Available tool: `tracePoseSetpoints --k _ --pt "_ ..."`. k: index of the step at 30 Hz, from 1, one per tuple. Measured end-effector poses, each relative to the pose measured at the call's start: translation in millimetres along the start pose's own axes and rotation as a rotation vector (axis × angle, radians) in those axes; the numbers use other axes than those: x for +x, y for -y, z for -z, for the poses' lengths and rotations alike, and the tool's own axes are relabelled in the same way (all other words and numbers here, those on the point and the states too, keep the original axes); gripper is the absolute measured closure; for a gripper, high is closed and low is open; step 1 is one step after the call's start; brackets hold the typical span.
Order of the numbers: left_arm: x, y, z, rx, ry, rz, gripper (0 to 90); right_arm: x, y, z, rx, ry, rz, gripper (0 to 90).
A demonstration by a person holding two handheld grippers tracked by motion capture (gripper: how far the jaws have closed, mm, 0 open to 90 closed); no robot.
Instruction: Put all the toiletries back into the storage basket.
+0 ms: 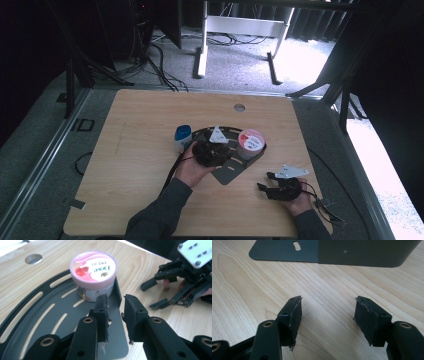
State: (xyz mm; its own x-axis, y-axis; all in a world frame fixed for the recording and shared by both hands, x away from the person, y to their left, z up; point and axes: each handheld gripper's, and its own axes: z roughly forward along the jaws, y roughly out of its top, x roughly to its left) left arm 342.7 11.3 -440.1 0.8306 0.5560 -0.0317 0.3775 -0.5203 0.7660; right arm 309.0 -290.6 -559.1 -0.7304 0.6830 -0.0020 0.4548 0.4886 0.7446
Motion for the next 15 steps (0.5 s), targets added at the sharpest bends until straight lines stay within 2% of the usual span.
tracePoseSetpoints --k 10,15 --pt "9.6 1.0 14.7 -0.028 -0.028 0.021 88.7 -0.1 0.0 0.0 0.000 -0.001 0.002 37.9" --pt "14.3 1.7 19.5 -0.039 -0.043 0.032 89.6 -0.1 0.0 0.0 0.000 -0.001 0.002 37.9"
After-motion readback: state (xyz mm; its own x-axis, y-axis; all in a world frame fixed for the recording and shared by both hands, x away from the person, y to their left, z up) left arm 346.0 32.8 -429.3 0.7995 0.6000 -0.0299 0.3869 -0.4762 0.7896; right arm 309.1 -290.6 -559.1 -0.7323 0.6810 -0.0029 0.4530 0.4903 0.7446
